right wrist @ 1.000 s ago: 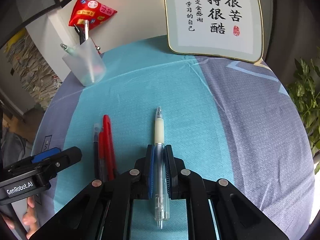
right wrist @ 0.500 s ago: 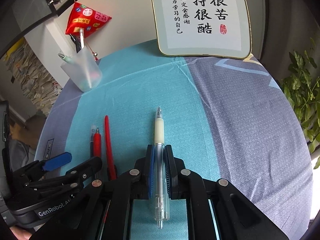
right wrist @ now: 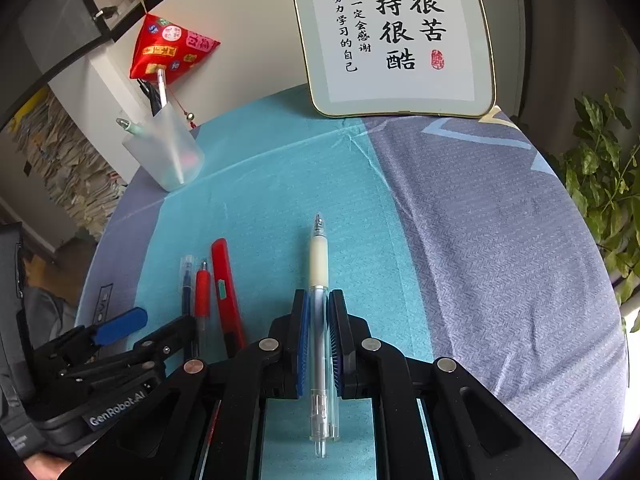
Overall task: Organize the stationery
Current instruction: 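Grasp the cream-tipped clear pen with the right gripper while the left grasps the blue-ink clear pen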
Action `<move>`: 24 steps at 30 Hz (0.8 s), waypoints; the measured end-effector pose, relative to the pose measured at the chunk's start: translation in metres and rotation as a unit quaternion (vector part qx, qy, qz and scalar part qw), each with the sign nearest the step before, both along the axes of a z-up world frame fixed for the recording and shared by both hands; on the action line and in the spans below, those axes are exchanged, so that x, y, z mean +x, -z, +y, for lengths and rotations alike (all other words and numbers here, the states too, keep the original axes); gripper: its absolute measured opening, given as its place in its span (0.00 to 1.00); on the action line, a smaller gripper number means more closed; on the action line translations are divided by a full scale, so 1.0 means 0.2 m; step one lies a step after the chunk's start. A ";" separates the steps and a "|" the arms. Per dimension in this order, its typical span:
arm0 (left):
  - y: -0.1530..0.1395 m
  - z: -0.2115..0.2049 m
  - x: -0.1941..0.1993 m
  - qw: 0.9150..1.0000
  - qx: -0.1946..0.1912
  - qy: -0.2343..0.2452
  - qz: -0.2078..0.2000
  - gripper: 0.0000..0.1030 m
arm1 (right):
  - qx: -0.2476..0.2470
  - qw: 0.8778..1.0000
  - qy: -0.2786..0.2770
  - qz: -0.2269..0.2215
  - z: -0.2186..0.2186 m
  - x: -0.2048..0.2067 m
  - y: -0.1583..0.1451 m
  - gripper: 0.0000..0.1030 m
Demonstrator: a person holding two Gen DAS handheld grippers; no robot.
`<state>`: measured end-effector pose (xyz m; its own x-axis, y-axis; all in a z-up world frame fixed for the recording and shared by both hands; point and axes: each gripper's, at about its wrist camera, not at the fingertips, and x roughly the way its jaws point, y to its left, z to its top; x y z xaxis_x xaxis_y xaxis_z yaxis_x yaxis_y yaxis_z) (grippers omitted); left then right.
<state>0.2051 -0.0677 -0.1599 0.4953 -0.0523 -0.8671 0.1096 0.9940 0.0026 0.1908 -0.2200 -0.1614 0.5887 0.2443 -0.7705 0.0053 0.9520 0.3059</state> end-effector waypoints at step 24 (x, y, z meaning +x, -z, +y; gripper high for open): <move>-0.01 0.03 0.02 0.998 -0.060 0.018 0.010 0.27 | 0.023 1.000 0.000 -0.001 0.01 0.00 -0.01 0.10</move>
<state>0.2090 -0.0618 -0.1578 0.4739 -0.1742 -0.8632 0.1434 0.9824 -0.1195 0.1911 -0.2173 -0.1589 0.5896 0.2799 -0.7577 0.0047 0.9368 0.3497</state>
